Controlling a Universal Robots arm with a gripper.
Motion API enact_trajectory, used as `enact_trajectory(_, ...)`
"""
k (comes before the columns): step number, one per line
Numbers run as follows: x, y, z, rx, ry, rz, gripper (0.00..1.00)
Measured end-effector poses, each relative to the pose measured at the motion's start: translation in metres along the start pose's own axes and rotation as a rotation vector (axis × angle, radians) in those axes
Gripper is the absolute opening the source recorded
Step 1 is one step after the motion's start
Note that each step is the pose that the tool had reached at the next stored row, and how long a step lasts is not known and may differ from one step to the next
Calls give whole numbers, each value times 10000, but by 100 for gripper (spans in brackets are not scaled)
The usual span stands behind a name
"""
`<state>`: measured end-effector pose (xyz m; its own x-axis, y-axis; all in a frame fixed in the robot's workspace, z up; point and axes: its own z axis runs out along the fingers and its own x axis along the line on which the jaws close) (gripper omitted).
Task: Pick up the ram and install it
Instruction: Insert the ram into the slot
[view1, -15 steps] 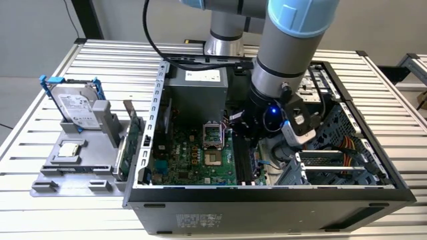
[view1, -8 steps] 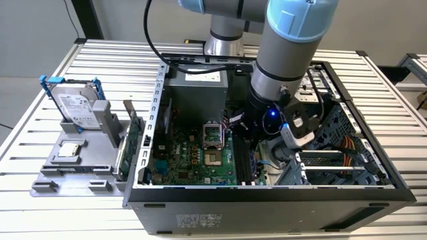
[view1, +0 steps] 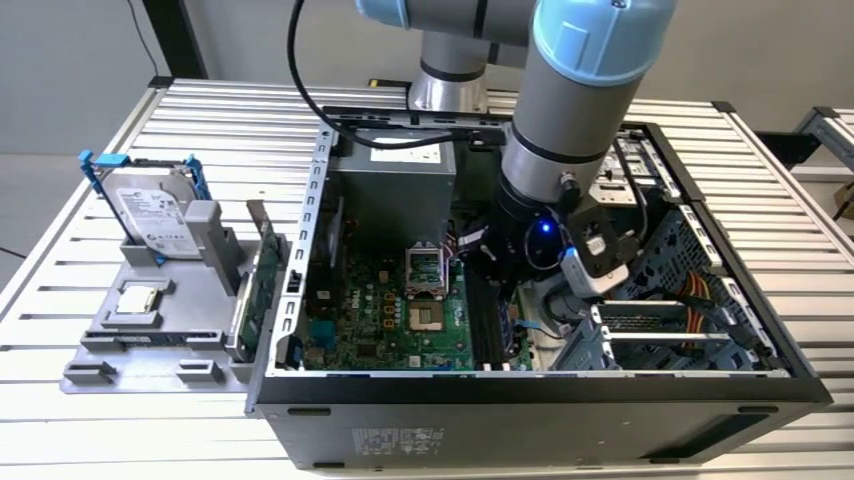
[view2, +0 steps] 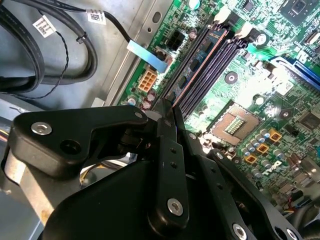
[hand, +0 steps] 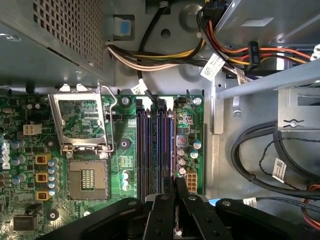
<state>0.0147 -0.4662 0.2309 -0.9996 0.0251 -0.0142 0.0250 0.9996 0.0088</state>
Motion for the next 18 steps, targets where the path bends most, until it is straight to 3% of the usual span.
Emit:
enact_trajectory(9, 4, -1, 53, 107, 1, -2, 0)
enact_trajectory(18, 0, 4, 43, 78, -3, -12, 0)
